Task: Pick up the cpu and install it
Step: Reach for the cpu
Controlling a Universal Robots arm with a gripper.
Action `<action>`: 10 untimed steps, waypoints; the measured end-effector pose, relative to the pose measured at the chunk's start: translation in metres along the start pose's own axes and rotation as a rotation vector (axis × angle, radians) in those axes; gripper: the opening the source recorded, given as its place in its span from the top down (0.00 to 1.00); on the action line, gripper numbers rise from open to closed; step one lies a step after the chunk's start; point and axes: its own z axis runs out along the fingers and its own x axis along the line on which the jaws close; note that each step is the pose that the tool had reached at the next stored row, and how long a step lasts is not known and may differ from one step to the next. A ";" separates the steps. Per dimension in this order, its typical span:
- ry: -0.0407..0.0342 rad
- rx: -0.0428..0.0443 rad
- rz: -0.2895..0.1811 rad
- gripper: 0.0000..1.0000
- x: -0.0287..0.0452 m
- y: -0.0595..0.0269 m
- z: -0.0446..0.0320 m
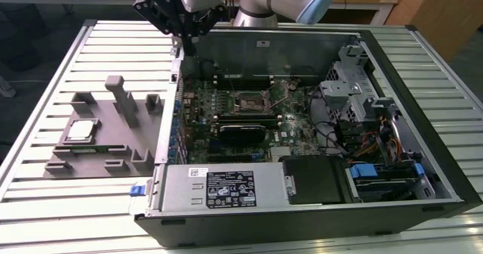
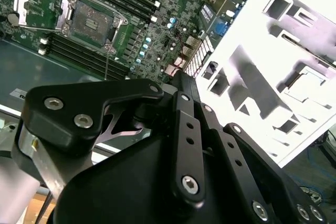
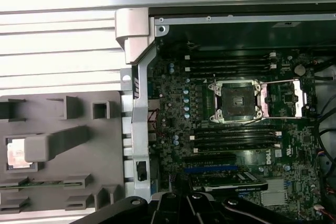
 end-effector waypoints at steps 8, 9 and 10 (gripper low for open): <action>-0.0001 -0.0001 0.000 0.89 0.0068 -0.0005 -0.0001; -0.0001 -0.0001 0.000 0.89 0.0076 -0.0006 -0.0002; -0.0001 -0.0001 0.000 0.89 0.0083 -0.0006 -0.0002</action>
